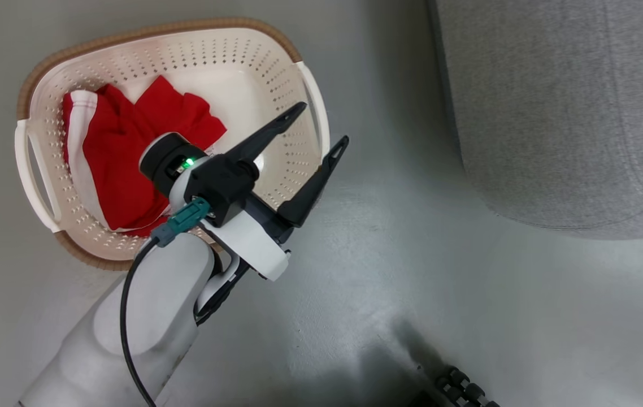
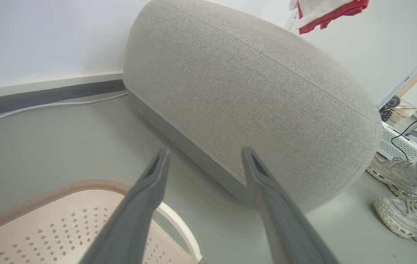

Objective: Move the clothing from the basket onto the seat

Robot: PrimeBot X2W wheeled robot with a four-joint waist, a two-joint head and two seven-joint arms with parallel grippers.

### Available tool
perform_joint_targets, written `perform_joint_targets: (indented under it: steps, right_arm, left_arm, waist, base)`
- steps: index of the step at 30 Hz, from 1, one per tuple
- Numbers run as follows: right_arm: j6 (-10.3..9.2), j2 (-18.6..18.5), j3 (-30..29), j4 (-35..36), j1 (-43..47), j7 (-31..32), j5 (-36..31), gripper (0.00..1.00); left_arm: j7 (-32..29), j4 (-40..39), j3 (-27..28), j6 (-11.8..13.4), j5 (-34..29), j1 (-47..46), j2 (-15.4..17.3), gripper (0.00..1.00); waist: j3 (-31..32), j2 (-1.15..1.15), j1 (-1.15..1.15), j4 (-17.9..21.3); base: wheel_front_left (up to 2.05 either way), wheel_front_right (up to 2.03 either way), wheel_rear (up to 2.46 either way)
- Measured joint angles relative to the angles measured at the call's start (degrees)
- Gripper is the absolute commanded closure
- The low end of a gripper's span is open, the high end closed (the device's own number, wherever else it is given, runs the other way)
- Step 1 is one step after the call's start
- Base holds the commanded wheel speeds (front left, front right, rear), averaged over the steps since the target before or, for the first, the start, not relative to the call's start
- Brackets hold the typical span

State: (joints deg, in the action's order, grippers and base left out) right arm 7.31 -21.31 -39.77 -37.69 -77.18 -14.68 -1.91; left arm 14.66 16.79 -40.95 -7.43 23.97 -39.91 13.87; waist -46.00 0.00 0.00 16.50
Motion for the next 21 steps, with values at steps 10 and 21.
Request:
perform_joint_targets:
  steps: [10,21]
  right_arm:
    - [0.01,1.2,-1.6,-9.3,-2.0,0.0,-4.1,1.00]
    - [0.02,4.6,12.1,-11.8,10.1,0.0,8.8,1.00]
  left_arm:
    - [0.0,-0.5,1.5,0.0,-0.5,0.2,-0.6,0.00]
    - [0.0,-0.4,2.7,0.0,-0.7,0.9,-2.4,0.00]
  waist:
    - [-1.3,0.00,0.00,-2.3]
    - [1.3,0.00,0.00,-3.7]
  base:
    - [0.00,0.00,0.00]
    - [0.00,0.00,0.00]
